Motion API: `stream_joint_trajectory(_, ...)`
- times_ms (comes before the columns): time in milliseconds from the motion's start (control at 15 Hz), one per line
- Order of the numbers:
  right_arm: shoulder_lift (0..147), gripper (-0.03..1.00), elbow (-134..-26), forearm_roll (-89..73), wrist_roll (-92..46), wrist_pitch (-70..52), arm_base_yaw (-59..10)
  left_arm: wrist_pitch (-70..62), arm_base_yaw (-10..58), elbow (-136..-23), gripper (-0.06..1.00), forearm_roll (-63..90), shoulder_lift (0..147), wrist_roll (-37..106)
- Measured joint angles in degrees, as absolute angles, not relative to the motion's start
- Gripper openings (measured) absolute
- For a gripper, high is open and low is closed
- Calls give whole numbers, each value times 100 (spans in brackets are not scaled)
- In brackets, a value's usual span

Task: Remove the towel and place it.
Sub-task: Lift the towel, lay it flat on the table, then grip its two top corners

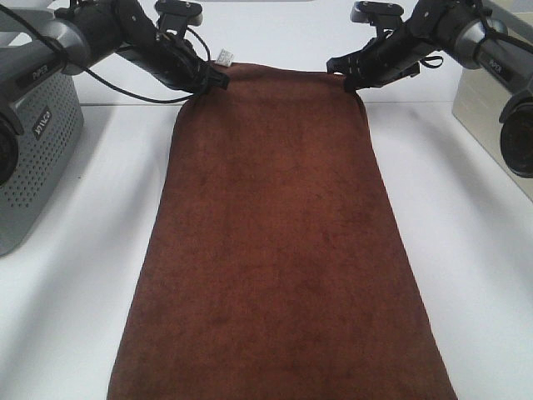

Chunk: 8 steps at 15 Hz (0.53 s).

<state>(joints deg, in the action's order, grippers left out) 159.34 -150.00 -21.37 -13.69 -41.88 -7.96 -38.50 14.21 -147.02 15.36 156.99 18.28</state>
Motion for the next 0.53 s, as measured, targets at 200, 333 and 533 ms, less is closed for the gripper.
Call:
stream_joint_trajectory(200,15934,1,-15000,-2257,-1490,-4091,-796,-3764,1421,-14702,0,1530,15705,1833)
stream_joint_trajectory(333,15934,1,-15000,-2303,-1587,-4016,-796,-3741,1421,-14702,0,1530,15745,1833)
stream_joint_trajectory(533,15934,1,-15000,-2315,-1610,-3953,-796,-3587,1421,-14702,0,1530,15756,1833)
